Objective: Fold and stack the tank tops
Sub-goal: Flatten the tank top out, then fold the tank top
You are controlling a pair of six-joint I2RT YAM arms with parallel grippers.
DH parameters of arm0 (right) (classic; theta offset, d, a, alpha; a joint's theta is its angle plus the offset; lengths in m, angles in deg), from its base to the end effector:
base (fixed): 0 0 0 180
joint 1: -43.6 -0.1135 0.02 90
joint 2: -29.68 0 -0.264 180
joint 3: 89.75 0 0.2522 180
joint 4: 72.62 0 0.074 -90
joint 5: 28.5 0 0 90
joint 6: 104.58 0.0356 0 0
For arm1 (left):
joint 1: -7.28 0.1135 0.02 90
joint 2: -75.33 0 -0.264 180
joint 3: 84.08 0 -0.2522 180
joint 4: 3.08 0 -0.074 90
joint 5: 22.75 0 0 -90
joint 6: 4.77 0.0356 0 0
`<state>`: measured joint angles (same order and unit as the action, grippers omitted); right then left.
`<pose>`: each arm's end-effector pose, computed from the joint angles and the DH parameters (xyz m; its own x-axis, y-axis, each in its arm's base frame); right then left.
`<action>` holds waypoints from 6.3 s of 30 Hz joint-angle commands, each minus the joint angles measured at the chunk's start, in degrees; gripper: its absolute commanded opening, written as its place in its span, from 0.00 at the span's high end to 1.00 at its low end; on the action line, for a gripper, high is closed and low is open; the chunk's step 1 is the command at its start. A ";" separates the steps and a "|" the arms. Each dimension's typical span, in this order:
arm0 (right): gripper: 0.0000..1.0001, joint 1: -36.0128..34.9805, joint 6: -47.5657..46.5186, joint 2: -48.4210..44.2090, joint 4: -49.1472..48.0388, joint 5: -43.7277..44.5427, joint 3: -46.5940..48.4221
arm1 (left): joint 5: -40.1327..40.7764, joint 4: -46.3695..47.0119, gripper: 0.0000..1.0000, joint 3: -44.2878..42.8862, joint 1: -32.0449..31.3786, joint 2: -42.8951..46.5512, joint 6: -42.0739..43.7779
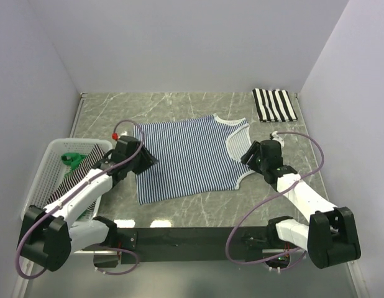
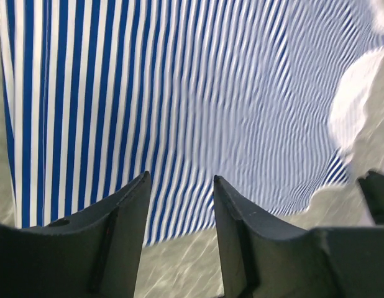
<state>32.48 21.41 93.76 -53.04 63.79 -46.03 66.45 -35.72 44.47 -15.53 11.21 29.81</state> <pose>0.2211 0.0420 0.1929 -0.6053 0.4794 -0.6354 0.2386 0.8708 0.4298 0.2099 -0.0888 0.2178 -0.6985 -0.5993 -0.3910 -0.3144 0.7479 -0.5847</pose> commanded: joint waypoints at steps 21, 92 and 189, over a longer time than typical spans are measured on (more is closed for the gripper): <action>0.50 5.67 -5.21 39.26 10.69 1.51 49.29 | 10.73 -3.45 0.73 -47.27 11.64 -45.10 0.49; 0.53 -6.55 -15.95 79.79 26.69 -2.99 100.28 | 6.25 -6.26 0.99 -62.94 18.50 -64.11 4.35; 0.53 -6.11 -16.39 83.41 31.53 3.60 107.33 | 4.05 -9.25 0.79 -67.78 18.06 -67.98 7.17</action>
<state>26.69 6.46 177.71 -22.11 64.27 58.99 69.93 -43.87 -21.19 3.03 -55.58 36.06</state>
